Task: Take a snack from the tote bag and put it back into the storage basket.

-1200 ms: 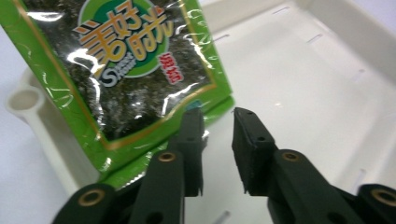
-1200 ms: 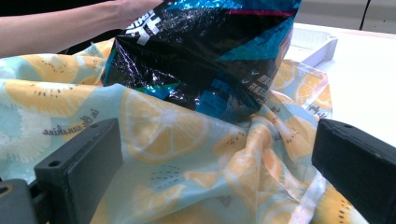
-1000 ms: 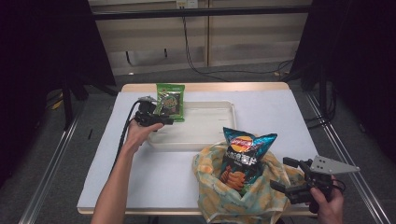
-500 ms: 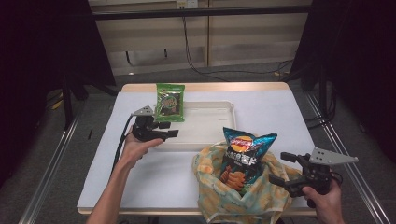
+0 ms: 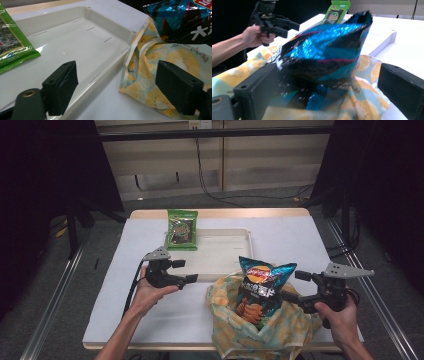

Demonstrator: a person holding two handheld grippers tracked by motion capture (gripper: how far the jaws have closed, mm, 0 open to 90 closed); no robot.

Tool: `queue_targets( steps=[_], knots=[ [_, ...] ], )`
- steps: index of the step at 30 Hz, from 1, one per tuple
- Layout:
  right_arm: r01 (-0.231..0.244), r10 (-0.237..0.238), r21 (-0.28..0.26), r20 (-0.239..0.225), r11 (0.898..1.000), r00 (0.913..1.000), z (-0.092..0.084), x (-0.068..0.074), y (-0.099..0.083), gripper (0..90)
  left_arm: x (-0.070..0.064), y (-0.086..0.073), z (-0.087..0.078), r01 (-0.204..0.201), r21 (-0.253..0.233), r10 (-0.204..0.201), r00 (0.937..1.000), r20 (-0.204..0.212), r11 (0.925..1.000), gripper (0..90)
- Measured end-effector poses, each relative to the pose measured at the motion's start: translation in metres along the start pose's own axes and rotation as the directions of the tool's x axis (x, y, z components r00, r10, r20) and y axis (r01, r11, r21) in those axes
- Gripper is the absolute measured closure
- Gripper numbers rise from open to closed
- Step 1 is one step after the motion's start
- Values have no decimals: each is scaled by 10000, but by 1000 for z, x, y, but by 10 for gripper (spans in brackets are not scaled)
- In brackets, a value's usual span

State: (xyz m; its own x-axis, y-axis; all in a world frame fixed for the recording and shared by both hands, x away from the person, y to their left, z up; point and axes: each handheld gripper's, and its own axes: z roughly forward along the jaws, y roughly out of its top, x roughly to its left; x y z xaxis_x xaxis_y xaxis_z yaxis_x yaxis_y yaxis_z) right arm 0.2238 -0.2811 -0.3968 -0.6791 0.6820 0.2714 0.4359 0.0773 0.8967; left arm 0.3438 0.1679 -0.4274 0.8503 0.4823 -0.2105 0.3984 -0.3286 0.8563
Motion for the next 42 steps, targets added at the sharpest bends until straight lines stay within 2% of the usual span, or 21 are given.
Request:
queue_targets(
  steps=[3, 5, 7, 8, 10, 11, 14, 16, 17, 20, 23, 25, 27, 28, 29, 30, 32, 33, 34, 38, 42],
  knots=[
    [-166, 166, -57, -10, 9998, 9999, 3, -2, 7, 18, -8, -3, -7, 267, -207, -269, 9996, -127, 9994, 121],
    [-172, 172, -86, 31, 9998, 9998, 5, -2, 8, 15, -13, -6, -13, 105, -213, -110, 9997, -227, 9997, 95],
    [-214, 214, 1, 20, 9998, 9998, 8, -2, 9, 16, -16, -12, -16, 376, -488, -383, 9992, -134, 9981, 94],
    [-213, 213, 41, -3, 9998, 9998, 10, -2, 10, 16, -18, -16, -15, 379, -497, -379, 9993, 3, 9980, 84],
    [-79, 79, 74, 8, 9999, 10000, 13, -1, 14, 16, -21, -18, -14, 235, -363, -236, 9997, -45, 9991, 81],
    [-123, 123, 83, -15, 9999, 9999, 14, 0, 17, 16, -26, -21, -11, 63, -144, -62, 10000, 34, 9999, 81],
    [-126, 127, 53, -25, 9999, 9999, 20, 0, 26, 30, -31, -21, -9, 16, -425, -11, 9999, 132, 9991, 79],
    [-182, 181, 144, 46, 9997, 9998, 25, 0, 29, 60, -32, -22, -9, 3, -453, 2, 10000, 96, 9990, 79],
    [-180, 177, 286, 95, 9994, 9998, 28, 0, 29, 60, -33, -23, -8, 20, -402, -24, 9999, -112, 9992, 87],
    [-303, 311, 461, -172, 9985, 9994, 35, 1, 25, 110, -32, -26, -7, 379, -469, -375, 9993, 89, 9982, 88],
    [-716, 731, 634, -209, 9954, 9971, 39, 0, 23, 161, -33, -26, -7, 282, -428, -284, 9996, -28, 9987, 93],
    [-686, 701, 653, -209, 9955, 9973, 40, 1, 22, 172, -33, -26, -7, 274, -450, -277, 9996, -64, 9986, 94],
    [-824, 838, 622, -189, 9947, 9963, 42, 0, 22, 278, -33, -28, -8, 198, -347, -202, 9997, -135, 9992, 106],
    [-824, 838, 622, -189, 9947, 9963, 42, 0, 22, 278, -33, -28, -8, 198, -347, -202, 9997, -135, 9992, 109],
    [-882, 895, 582, -200, 9944, 9958, 42, 0, 22, 324, -32, -28, -8, 233, -363, -237, 9996, -120, 9991, 109],
    [-1109, 1129, 571, -321, 9922, 9931, 43, 0, 21, 414, -33, -28, -7, 192, -322, -197, 9997, -156, 9993, 117],
    [-1219, 1243, 587, -392, 9908, 9915, 43, 0, 21, 446, -33, -28, -7, 126, -280, -131, 9998, -174, 9995, 121],
    [-1372, 1403, 557, -557, 9890, 9885, 44, 0, 21, 537, -33, -28, -7, 119, -327, -122, 9999, -114, 9994, 121],
    [-1372, 1403, 557, -557, 9890, 9885, 44, 0, 21, 537, -33, -28, -7, 119, -327, -122, 9999, -114, 9994, 121],
    [-1411, 1442, 504, -643, 9887, 9875, 42, 4, 23, 696, -36, -25, -6, 31, -328, -34, 10000, -80, 9995, 125],
    [-1132, 1158, 377, -738, 9929, 9905, 40, 9, 27, 769, -37, -20, -5, -14, -398, 15, 10000, 14, 9992, 136]
  ],
)
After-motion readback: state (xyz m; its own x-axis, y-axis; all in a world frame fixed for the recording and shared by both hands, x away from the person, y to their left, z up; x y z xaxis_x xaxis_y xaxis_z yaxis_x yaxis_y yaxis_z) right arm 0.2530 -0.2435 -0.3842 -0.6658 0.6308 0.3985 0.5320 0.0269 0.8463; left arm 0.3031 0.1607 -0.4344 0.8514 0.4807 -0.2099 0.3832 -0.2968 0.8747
